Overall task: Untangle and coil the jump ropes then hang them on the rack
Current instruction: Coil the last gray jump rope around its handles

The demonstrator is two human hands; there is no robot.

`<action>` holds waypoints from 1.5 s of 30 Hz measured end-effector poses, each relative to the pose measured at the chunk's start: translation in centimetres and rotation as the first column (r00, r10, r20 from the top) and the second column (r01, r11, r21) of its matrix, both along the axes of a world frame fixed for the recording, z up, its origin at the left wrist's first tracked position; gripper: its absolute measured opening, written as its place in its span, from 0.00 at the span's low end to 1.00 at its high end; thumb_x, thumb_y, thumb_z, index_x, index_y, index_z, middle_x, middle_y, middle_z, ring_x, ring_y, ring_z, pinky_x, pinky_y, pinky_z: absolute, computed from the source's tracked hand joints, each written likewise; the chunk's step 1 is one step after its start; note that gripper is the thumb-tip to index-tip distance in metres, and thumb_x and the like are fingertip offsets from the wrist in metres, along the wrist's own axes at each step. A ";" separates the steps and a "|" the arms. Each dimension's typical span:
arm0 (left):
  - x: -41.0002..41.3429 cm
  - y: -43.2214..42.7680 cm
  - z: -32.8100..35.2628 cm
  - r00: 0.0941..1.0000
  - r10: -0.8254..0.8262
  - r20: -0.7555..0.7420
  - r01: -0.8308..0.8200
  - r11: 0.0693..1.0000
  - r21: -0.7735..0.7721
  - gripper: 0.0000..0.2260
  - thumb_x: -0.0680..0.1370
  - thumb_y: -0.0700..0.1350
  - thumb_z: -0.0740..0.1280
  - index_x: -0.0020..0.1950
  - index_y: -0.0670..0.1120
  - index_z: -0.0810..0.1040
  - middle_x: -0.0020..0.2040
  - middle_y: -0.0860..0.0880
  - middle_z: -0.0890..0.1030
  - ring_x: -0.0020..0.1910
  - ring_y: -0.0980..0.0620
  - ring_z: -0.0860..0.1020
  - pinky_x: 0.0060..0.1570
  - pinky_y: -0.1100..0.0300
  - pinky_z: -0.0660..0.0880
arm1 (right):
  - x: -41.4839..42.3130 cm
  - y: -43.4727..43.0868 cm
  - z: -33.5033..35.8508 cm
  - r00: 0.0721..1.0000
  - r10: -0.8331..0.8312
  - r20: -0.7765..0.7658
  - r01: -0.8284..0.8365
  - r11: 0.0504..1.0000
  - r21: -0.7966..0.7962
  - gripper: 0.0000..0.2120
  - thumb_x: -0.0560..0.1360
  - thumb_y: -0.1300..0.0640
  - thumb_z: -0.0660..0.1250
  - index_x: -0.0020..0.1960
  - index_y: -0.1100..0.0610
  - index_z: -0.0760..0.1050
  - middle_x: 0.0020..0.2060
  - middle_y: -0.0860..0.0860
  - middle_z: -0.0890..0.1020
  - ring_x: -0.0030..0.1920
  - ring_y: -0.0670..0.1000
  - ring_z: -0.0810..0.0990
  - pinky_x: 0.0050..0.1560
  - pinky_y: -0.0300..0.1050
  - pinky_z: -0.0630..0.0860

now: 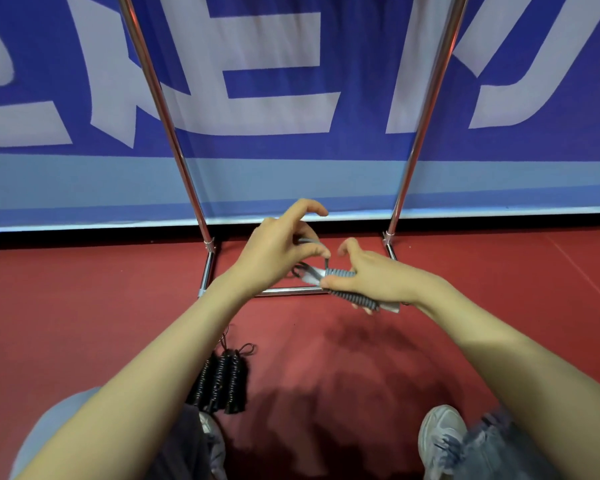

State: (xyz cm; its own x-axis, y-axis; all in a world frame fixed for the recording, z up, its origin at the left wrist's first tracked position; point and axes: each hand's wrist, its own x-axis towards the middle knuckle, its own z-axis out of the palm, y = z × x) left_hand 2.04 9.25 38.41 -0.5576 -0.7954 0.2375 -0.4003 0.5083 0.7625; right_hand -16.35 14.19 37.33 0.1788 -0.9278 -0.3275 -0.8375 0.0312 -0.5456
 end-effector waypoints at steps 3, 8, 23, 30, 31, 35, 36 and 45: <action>0.1 0.5 0.0 0.996 0.060 -0.066 -0.066 0.994 -0.083 0.15 0.75 0.44 0.71 0.56 0.56 0.69 0.40 0.58 0.84 0.34 0.57 0.79 0.44 0.52 0.77 | -0.7 -0.7 0.0 0.992 -0.064 0.105 0.079 0.987 -0.141 0.25 0.74 0.34 0.61 0.66 0.42 0.62 0.38 0.48 0.82 0.34 0.50 0.82 0.45 0.48 0.79; -0.5 2.3 -0.7 0.989 0.105 -0.101 -0.121 0.978 -0.168 0.11 0.80 0.45 0.65 0.60 0.54 0.68 0.44 0.64 0.82 0.29 0.59 0.72 0.36 0.59 0.70 | -1.0 -1.1 0.2 0.977 -0.180 0.112 0.210 0.891 -0.402 0.13 0.77 0.36 0.56 0.61 0.32 0.68 0.33 0.42 0.81 0.30 0.43 0.80 0.48 0.49 0.78; -0.4 0.1 -2.6 0.904 0.258 -0.341 -0.041 0.846 0.531 0.09 0.76 0.35 0.69 0.52 0.44 0.72 0.36 0.49 0.84 0.28 0.55 0.74 0.36 0.62 0.71 | -2.2 -0.3 2.3 0.857 -0.058 0.512 0.261 0.906 -0.334 0.15 0.71 0.38 0.67 0.56 0.39 0.73 0.36 0.57 0.83 0.30 0.55 0.81 0.32 0.49 0.76; 0.4 -0.3 -1.9 0.990 0.059 -0.126 -0.002 0.914 0.406 0.14 0.72 0.27 0.68 0.48 0.45 0.73 0.31 0.51 0.80 0.28 0.53 0.72 0.31 0.63 0.69 | -1.9 0.9 2.8 0.885 0.140 0.444 -0.066 0.982 -0.179 0.15 0.72 0.39 0.68 0.51 0.47 0.73 0.34 0.59 0.81 0.29 0.63 0.79 0.26 0.53 0.77; 0.6 -0.6 -1.7 0.995 0.046 -0.084 -0.010 0.923 0.385 0.16 0.71 0.26 0.67 0.48 0.45 0.74 0.32 0.48 0.81 0.29 0.52 0.73 0.31 0.63 0.70 | -1.9 1.2 2.9 0.902 0.161 0.401 -0.110 0.983 -0.146 0.13 0.73 0.41 0.68 0.51 0.48 0.72 0.32 0.58 0.82 0.28 0.61 0.79 0.24 0.46 0.75; 0.6 -0.9 -0.4 0.999 -0.018 0.032 0.007 0.943 0.333 0.16 0.68 0.33 0.76 0.49 0.47 0.76 0.36 0.45 0.84 0.32 0.54 0.78 0.36 0.63 0.74 | -0.9 1.3 2.2 0.953 0.203 0.224 -0.204 0.979 -0.016 0.12 0.75 0.44 0.68 0.48 0.51 0.69 0.30 0.53 0.82 0.27 0.51 0.80 0.28 0.35 0.72; 0.5 -0.9 -0.1 0.997 -0.026 0.075 0.002 0.954 0.300 0.16 0.67 0.33 0.76 0.49 0.47 0.76 0.36 0.46 0.85 0.32 0.56 0.78 0.36 0.63 0.73 | -0.6 1.0 1.8 0.964 0.184 0.193 -0.191 0.982 0.018 0.14 0.75 0.43 0.67 0.48 0.52 0.68 0.31 0.53 0.83 0.28 0.52 0.81 0.29 0.38 0.73; -0.7 0.2 0.4 0.994 -0.026 0.105 0.004 0.979 0.202 0.12 0.73 0.32 0.70 0.53 0.42 0.74 0.40 0.43 0.85 0.34 0.54 0.82 0.41 0.62 0.80 | 0.0 -0.1 0.0 0.973 0.130 -0.189 -0.140 0.989 -0.038 0.22 0.77 0.38 0.60 0.69 0.40 0.62 0.37 0.47 0.77 0.39 0.51 0.76 0.42 0.48 0.72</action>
State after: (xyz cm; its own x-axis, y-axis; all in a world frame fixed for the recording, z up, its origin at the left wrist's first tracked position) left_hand 1.39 9.48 38.83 -0.5834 -0.8121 0.0122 -0.4778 0.3554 0.8034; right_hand -16.36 14.06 37.31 0.2439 -0.9156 -0.3197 -0.9188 -0.1127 -0.3782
